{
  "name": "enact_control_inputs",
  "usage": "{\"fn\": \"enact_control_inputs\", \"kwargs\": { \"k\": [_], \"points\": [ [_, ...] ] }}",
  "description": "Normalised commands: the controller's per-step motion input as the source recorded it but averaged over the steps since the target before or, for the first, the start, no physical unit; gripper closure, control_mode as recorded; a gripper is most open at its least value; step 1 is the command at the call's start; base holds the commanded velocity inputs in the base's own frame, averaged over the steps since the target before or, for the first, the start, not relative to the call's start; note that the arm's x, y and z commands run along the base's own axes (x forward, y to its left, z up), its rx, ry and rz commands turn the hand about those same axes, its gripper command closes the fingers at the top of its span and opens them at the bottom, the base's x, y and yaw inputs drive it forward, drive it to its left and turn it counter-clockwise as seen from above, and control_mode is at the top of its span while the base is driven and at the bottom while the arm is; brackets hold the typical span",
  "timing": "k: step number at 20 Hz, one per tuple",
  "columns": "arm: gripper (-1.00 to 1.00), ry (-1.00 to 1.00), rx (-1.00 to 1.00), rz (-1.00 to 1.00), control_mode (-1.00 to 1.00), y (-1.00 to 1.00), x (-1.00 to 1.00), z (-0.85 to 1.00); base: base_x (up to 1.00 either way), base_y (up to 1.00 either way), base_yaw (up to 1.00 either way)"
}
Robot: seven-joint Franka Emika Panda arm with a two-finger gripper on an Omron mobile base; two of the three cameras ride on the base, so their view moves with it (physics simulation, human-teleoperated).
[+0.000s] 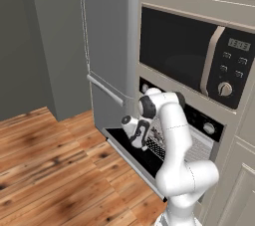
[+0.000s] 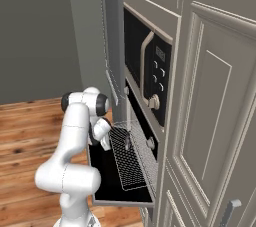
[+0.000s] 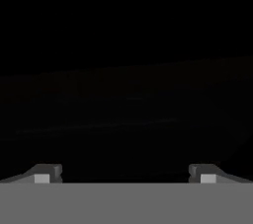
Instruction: Place the fish on the bottom rack of the oven, and slide the tray back inside. Close the oven door.
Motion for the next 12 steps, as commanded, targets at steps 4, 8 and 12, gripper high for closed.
{"fn": "enact_control_inputs", "kwargs": {
  "k": [4,8,12],
  "points": [
    [-1.0,0.0,0.0,0.03,-1.0,-0.19,0.19,-0.55,0.0,0.0,0.0],
    [-1.0,0.0,0.0,0.04,-1.0,-0.3,0.14,-0.64,0.0,0.0,0.0],
    [-1.0,0.0,0.0,0.03,-1.0,-0.35,0.16,-0.76,0.0,0.0,0.0]
  ]
}}
